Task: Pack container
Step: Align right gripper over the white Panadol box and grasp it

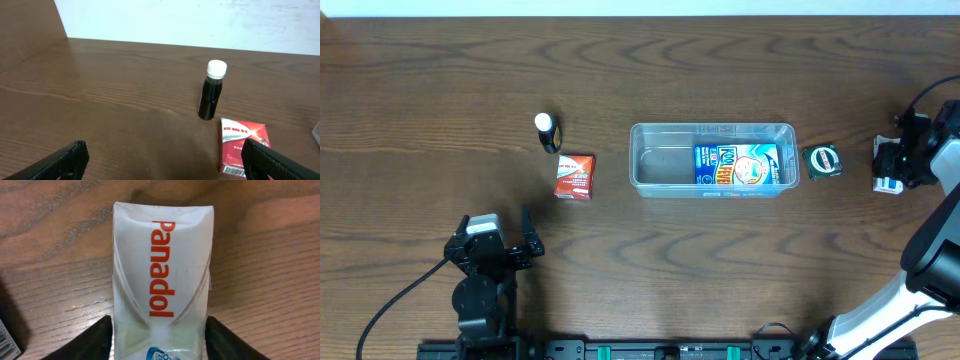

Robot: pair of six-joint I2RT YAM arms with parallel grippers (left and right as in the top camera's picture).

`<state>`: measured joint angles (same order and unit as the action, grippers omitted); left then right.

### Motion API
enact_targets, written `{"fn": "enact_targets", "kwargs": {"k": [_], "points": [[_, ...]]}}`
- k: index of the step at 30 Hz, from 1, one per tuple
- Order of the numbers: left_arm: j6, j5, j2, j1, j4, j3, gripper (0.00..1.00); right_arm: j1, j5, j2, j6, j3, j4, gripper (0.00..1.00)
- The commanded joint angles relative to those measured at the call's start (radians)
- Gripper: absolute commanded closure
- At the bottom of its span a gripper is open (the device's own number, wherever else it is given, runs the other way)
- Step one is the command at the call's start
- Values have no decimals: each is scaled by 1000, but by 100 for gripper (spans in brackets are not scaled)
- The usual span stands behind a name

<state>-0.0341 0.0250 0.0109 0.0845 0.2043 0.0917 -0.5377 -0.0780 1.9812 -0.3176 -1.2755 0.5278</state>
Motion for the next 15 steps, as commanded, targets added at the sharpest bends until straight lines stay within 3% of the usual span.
{"fn": "enact_targets", "kwargs": {"k": [1, 12, 15], "points": [[-14, -11, -7, 6, 6, -28, 2, 6, 0, 3, 11, 10, -8, 42], [-14, -11, -7, 6, 6, -28, 2, 6, 0, 3, 19, 10, -12, 72], [-14, -11, -7, 6, 6, -28, 2, 8, -2, -6, 57, 1, -11, 73]]}}
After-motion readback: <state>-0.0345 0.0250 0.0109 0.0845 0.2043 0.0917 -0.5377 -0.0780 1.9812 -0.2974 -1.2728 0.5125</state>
